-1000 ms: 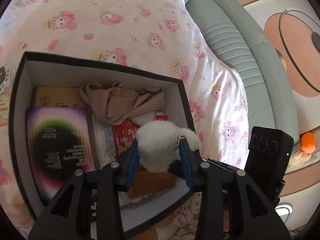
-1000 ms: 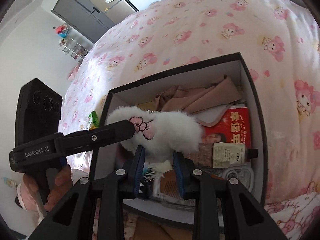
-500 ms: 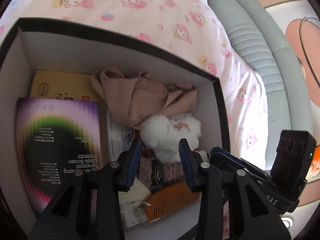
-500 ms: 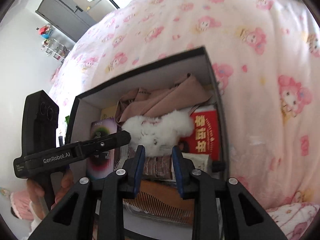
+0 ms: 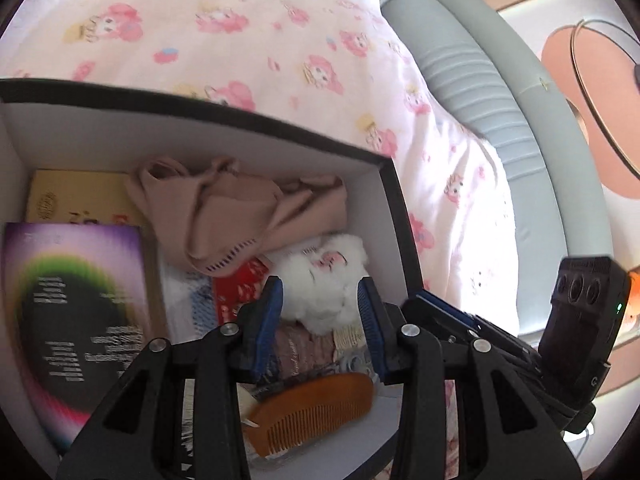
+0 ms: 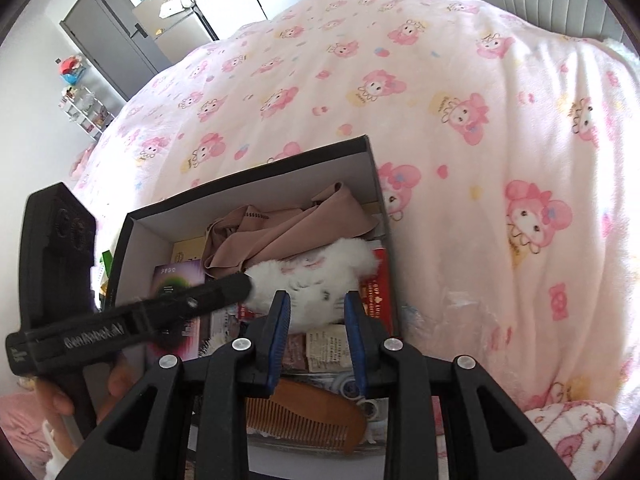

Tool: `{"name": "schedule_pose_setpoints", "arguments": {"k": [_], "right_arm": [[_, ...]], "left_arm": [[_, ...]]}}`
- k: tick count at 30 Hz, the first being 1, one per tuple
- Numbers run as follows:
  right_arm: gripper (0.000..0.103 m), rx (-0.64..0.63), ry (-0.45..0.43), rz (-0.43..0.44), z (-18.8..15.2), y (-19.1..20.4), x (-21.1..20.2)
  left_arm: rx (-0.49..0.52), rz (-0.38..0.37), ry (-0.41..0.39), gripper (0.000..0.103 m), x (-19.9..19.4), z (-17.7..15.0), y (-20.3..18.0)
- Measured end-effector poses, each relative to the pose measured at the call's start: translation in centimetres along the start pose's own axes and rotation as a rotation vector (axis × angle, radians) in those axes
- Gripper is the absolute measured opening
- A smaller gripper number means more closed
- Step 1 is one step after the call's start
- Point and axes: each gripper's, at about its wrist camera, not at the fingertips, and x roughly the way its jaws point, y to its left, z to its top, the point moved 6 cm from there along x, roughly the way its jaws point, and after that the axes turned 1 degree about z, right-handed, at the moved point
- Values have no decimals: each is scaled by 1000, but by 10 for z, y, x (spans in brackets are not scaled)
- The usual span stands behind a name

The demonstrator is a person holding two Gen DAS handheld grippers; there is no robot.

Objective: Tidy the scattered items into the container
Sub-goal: 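Lower the plush into the box and open the left gripper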

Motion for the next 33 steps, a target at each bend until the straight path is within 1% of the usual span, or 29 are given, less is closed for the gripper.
{"name": "schedule_pose_setpoints", "arguments": {"k": [2,3,5,7,8,9,10,12,16,18,20,22,23,25,26,28,29,30,32,33], "right_arm": [[24,-2,2,-10,0,-2,0],[24,-5,14,3,-1,-1,2],[24,-29,50,59,-3,7,9],[24,-61,92,143,-5,21,22],[24,-69,119,161,-6,26,29],[24,-81,143,164,-7,30,36],[24,-93,163,150,-7,31,44],[24,-85,173,87,-6,26,53],[23,-52,127,4,-1,6,45],[23,-22,95,56,1,3,30],[23,-6,59,88,2,1,16],[23,-9,38,91,4,4,12],[23,-13,48,76,4,3,16],[23,-5,65,30,3,1,18],[23,-7,49,40,2,3,13],[24,-17,12,59,-3,13,-3],[26,-31,-4,53,-3,16,-7],[28,-51,-22,36,-5,21,-16],[34,-99,-58,-11,-10,29,-34],[35,-118,-72,-28,-13,34,-43]], "left_arm": [[-40,37,-28,38,-6,2,12],[-56,46,-29,38,-7,2,17],[-68,56,-17,38,-6,-2,22],[-70,70,-8,38,-5,-5,24],[-67,76,-6,38,-5,-5,24],[-64,82,-7,38,-3,-1,21],[-60,85,-9,38,-4,-1,21],[-47,83,-7,38,-4,1,24],[-31,77,16,38,4,-5,20],[-18,73,29,38,8,-6,16],[-4,64,44,38,13,-5,11],[16,57,61,38,17,-6,7],[30,66,62,38,18,-6,4],[78,103,34,38,11,-6,-2],[111,125,9,39,4,-7,-8],[175,147,-43,42,-15,-11,-22],[206,156,-70,45,-26,-15,-30],[230,156,-95,47,-35,-17,-38],[261,137,-139,49,-56,-25,-54],[269,127,-154,51,-68,-30,-57]]}}
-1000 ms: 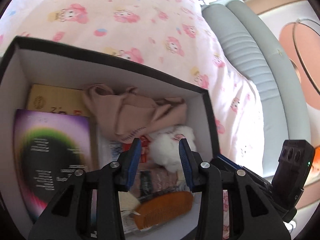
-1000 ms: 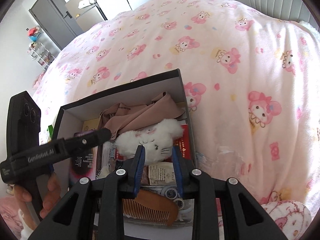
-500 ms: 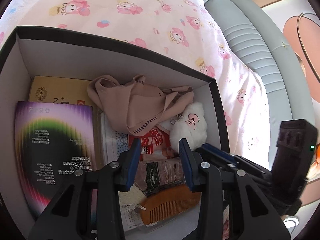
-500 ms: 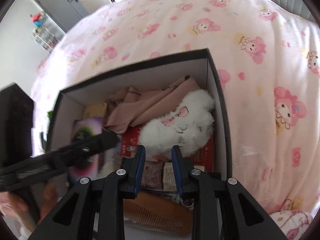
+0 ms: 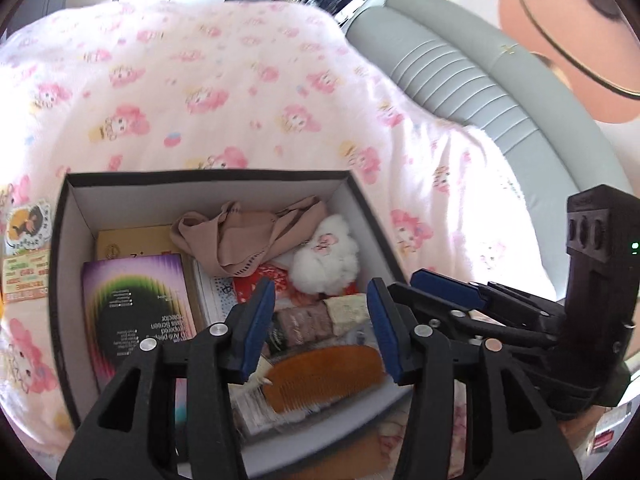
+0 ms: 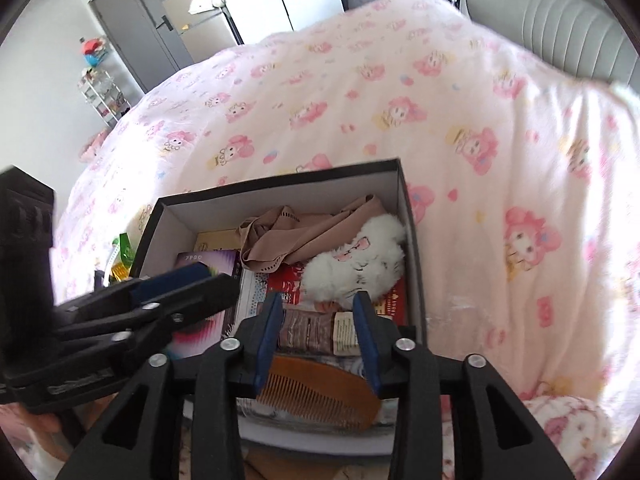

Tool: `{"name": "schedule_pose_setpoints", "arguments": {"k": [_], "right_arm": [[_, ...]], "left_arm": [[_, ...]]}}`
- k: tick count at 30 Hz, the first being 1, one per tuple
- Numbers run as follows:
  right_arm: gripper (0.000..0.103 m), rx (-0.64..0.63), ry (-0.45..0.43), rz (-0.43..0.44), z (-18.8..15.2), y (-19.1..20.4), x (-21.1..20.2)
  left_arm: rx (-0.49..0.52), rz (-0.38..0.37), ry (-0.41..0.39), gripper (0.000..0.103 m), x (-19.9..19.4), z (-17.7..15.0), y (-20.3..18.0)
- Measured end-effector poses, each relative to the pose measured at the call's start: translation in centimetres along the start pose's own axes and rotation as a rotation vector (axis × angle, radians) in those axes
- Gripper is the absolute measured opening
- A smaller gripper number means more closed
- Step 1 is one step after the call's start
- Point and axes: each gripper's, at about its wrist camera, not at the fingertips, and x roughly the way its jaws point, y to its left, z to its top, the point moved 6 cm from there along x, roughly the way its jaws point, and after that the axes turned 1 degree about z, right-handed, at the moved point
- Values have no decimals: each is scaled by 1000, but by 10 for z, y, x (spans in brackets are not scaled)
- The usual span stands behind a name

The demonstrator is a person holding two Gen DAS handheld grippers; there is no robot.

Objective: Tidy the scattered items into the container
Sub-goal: 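Lower the plush into the box and open the left gripper, then move the left gripper back toward the white smartwatch and green bag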

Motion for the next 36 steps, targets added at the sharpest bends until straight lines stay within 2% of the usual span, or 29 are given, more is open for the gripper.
{"name": "schedule_pose_setpoints", "arguments": {"k": [3,7,12,19,25,31,36], "right_arm": [[36,-31,-29,-3,-5,12,-24],[40,-65,-58,35,-10,32,-48],[40,-156,-80,58,-20,78,-64],[40,-263,-96,81,-29,137,-68],[40,-333,-77,110,-30,177,-57],[40,-448,-43,128,-31,228,-27],[40,-513,55,216,-30,274,17]], "left_arm": [[30,32,-51,56,-31,-7,-10],[45,82,-100,58,-66,-17,-17],[13,131,-147,58,-114,-33,0],[-34,193,-182,58,-157,-50,33],[-91,219,-216,58,-181,-59,67],[-204,266,-238,58,-198,-73,124],[-343,323,-250,58,-201,-89,187]]}}
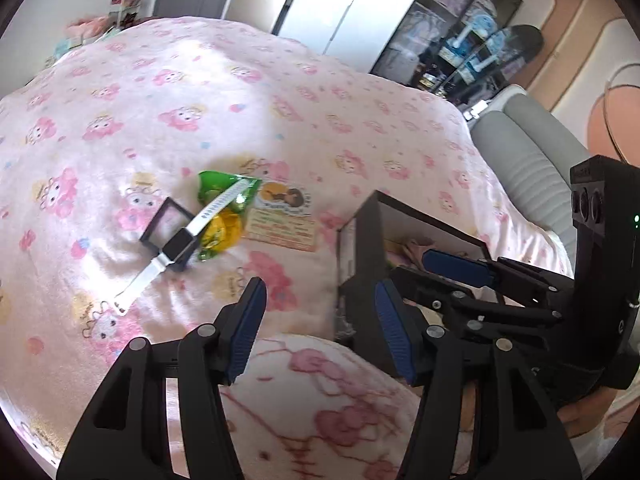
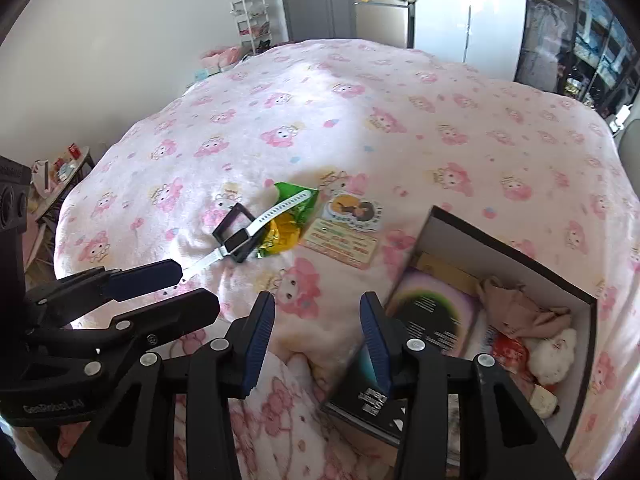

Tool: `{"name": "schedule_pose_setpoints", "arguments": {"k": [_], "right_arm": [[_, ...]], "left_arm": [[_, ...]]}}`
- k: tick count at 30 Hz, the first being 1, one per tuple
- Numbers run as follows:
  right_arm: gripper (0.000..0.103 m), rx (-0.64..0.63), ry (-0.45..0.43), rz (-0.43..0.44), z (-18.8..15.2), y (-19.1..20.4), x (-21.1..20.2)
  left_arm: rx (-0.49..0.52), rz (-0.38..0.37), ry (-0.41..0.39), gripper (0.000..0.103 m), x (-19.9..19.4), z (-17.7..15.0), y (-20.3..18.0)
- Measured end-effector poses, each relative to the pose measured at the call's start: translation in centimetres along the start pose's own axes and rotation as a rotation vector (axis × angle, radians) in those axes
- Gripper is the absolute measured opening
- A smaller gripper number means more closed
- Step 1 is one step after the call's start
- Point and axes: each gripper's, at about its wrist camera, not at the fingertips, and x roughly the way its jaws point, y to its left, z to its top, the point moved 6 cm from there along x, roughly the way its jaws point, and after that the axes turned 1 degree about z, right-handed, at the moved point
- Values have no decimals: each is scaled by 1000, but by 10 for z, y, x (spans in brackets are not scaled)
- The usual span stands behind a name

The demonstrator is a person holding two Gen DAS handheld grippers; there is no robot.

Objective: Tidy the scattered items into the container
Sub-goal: 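Move the left gripper back toward the white smartwatch and green bag, then grasp the white smartwatch strap with the left gripper and lift it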

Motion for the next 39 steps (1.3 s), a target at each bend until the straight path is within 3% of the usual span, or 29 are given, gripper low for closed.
{"name": "schedule_pose_setpoints", "arguments": {"k": [3,5,10,13,18,21,24,27,29,34,39], "right_arm": [[40,22,59,21,13,3,33],[40,23,101,21,20,3,56],[40,55,191,120,36,7,103],[40,61,229,128,44,8,130],[40,99,285,220,67,22,177],[40,105,332,236,70,29,207],[40,122,360,235,68,29,228],[40,163,368,239,66,26,240],[40,192,354,246,68,22,242],[40,255,286,282,81,12,235],[41,316,263,322,83,9,233]], "left_arm": [[-88,-3,8,58,9,6,38],[-127,41,6,58,17,9,63],[-259,86,70,57,58,5,125],[-299,116,98,51,80,1,151],[-385,106,130,51,104,-4,174],[-398,41,163,51,113,-14,172],[-459,-122,209,51,120,-25,165],[-467,-66,222,50,128,-34,175],[-527,-76,187,47,128,-35,183],[-670,-85,12,47,110,-25,206],[-729,-96,-76,47,103,-25,214]]}}
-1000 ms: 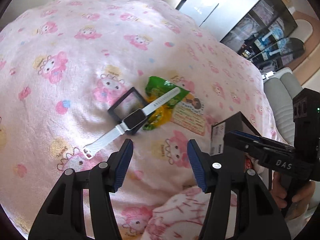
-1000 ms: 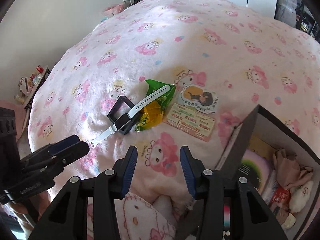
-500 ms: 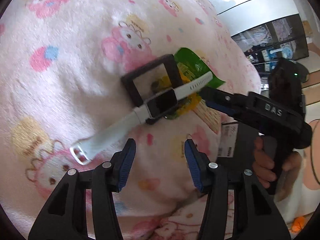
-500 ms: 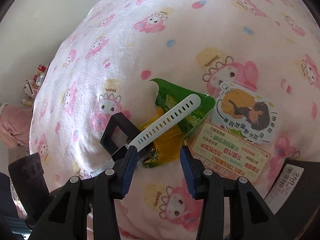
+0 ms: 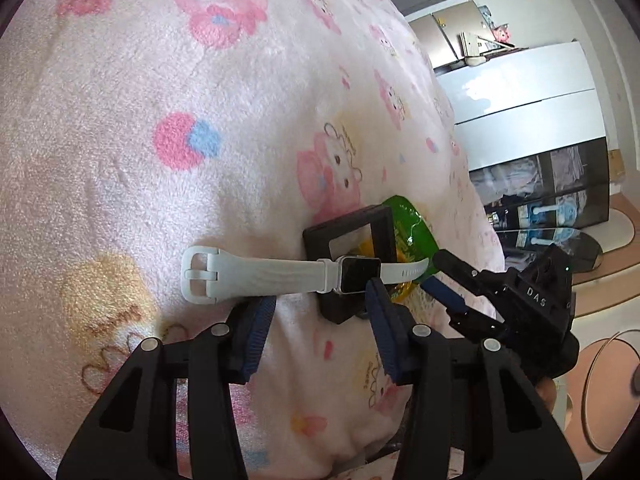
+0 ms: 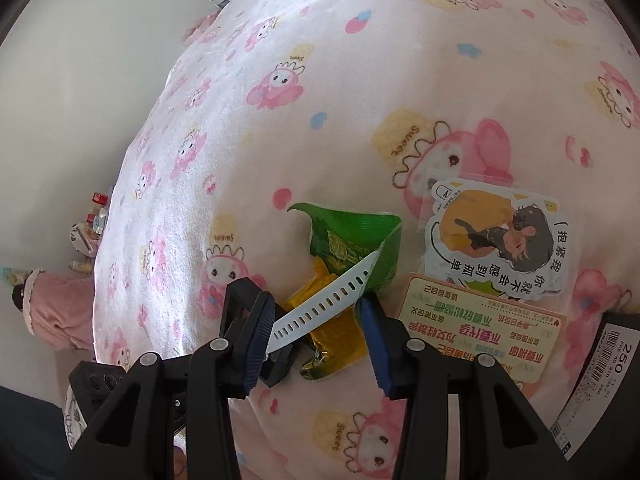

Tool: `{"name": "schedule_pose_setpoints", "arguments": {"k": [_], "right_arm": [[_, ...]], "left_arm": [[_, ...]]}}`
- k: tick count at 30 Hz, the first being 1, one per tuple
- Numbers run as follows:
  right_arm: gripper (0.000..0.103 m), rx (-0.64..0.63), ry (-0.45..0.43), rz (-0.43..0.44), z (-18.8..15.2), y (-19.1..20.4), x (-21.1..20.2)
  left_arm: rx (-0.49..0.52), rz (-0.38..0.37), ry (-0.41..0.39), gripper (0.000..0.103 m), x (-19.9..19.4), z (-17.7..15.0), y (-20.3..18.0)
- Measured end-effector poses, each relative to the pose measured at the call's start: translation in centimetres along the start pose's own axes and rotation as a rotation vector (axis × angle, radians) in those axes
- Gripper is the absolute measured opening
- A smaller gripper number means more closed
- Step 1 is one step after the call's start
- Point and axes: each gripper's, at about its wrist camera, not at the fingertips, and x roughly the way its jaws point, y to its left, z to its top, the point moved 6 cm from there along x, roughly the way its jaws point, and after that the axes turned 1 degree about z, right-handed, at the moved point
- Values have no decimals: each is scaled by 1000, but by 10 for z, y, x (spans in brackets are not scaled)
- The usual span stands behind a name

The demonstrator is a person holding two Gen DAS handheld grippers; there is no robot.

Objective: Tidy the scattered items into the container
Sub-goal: 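Grasp the white smartwatch strap with the left gripper and lift it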

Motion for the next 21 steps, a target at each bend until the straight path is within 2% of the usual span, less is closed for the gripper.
{"name": "schedule_pose_setpoints", "arguments": {"k": [3,5,7,8,9,11,14,18,21], "right_arm": [[41,-21,45,-35,-3,-2,14],[43,1,46,-26,-4,-5,18],[40,8,19,-5,-2,-6,13],[34,7,-1,5,-1,-6,10],[30,5,-16,4,1,-6,8],[16,-3,-44,-11,4,-8,3],[7,5,-73,32,7,-8,-6],[3,10,-128,105,12,0,-25],[3,-29,-165,119,9,12,-41]], "left_arm": [[-56,-19,-31,48,0,11,8],[-84,-26,-53,48,0,20,13],[-89,-5,-87,46,-1,30,18],[-83,10,-91,43,1,33,19],[-73,23,-85,31,4,34,19],[-45,40,-87,18,2,33,17],[14,41,-102,7,-8,29,4],[88,27,-118,5,-27,29,-14],[140,7,-131,5,-40,28,-33]]}}
